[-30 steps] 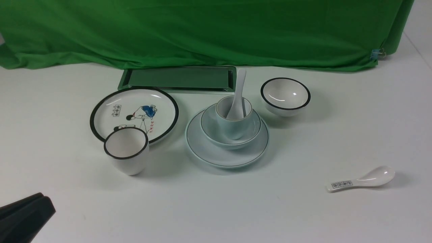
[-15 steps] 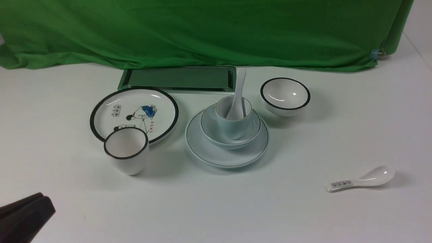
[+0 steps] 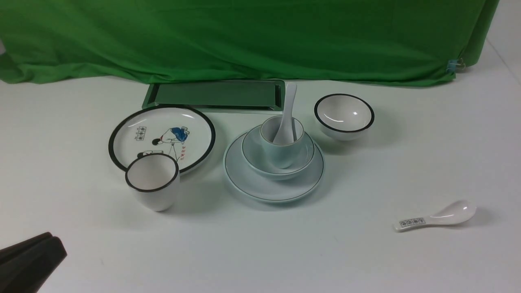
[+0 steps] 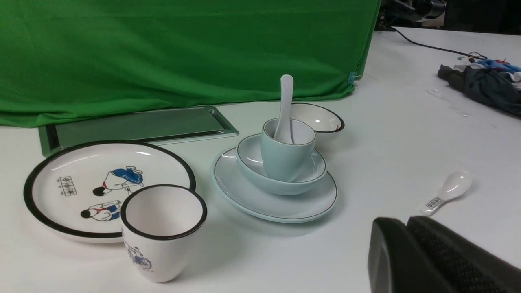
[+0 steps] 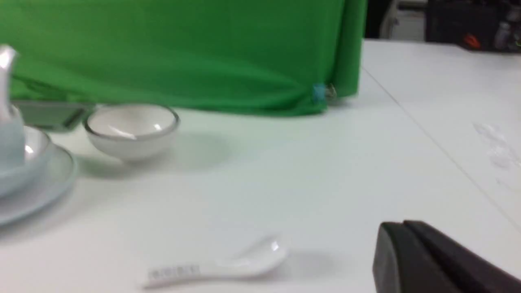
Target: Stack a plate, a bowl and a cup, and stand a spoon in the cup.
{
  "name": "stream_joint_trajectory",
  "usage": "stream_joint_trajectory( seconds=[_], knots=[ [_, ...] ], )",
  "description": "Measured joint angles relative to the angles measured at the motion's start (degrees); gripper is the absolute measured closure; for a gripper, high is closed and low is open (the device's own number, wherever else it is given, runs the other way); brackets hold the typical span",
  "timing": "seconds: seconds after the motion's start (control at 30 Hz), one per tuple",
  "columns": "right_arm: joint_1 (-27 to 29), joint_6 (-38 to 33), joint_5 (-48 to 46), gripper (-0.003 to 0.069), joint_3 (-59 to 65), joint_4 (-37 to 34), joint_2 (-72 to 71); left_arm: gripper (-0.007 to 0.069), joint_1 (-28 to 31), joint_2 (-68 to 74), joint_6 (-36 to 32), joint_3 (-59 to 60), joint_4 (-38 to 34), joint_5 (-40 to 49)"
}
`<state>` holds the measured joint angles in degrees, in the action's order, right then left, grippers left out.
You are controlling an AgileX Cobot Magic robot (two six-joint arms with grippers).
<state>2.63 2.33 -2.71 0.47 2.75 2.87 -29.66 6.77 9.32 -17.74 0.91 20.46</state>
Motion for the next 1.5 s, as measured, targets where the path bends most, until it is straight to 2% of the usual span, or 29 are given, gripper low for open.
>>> stream_joint_trajectory(
  seconds=[0.23,0.7,1.03,1.5],
  knots=[
    [0.29,-0.07,-9.09,0.0648,0.02,0.60,-2.85,0.0634,0.00,0.00,0.00,0.06,0.00,0.00],
    [0.29,-0.61,-9.87,0.0642,0.02,0.65,-2.87,0.0634,0.00,0.00,0.00,0.06,0.00,0.00],
    [0.29,-0.61,-9.87,0.0594,0.02,0.71,-2.87,0.0634,0.00,0.00,0.00,0.06,0.00,0.00],
    [0.29,-0.61,-9.87,0.0569,0.02,0.71,-2.87,0.0634,0.00,0.00,-0.04,1.43,1.59,-1.48]
  ],
)
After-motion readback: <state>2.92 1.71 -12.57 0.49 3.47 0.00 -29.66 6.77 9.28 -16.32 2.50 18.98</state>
